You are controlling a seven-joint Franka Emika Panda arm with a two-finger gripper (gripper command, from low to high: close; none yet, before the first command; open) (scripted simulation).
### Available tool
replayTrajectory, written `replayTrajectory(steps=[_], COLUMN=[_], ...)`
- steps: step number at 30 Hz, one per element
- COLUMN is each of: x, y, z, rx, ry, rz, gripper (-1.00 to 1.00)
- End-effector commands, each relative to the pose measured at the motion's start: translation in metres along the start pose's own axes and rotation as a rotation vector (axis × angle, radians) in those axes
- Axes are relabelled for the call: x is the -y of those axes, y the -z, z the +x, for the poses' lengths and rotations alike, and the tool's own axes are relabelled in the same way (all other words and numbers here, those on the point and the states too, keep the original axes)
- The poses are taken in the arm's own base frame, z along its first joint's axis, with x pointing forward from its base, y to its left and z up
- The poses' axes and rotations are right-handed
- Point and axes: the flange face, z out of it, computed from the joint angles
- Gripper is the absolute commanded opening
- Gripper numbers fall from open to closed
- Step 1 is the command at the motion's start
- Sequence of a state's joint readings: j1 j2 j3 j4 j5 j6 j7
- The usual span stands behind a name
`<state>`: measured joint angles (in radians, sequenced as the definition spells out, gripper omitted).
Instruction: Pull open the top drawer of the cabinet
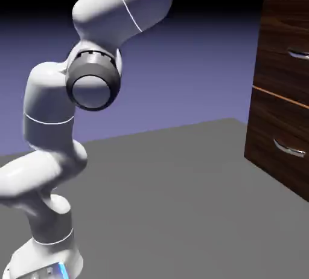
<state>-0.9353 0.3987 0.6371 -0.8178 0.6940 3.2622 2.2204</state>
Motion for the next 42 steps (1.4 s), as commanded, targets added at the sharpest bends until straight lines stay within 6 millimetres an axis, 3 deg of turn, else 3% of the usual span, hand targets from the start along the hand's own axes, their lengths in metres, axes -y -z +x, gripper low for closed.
replayTrajectory(steps=[1, 5, 9, 13, 18, 24, 30, 35, 41, 42], x=[0.0, -0.011, -0.034, -0.069, -0.127, -0.217, -0.323, -0.422, -0.544, -0.544], y=[-0.005, -0.023, -0.037, -0.045, -0.046, -0.033, -0.003, 0.039, 0.112, 0.112], z=[0.015, 0.076, 0.136, 0.192, 0.255, 0.315, 0.358, 0.379, 0.389, 0.389], rx=[-0.019, -0.094, -0.166, -0.231, -0.298, -0.348, -0.359, -0.333, -0.257, -0.257], ry=[0.001, 0.015, 0.046, 0.092, 0.169, 0.286, 0.422, 0.544, 0.69, 0.69], rz=[-0.001, -0.011, -0.036, -0.074, -0.142, -0.25, -0.386, -0.516, -0.685, -0.685], gripper=[0.0, 0.0, 0.0, 0.0, 0.0, 0.0, 0.0, 0.0, 0.0, -1.0])
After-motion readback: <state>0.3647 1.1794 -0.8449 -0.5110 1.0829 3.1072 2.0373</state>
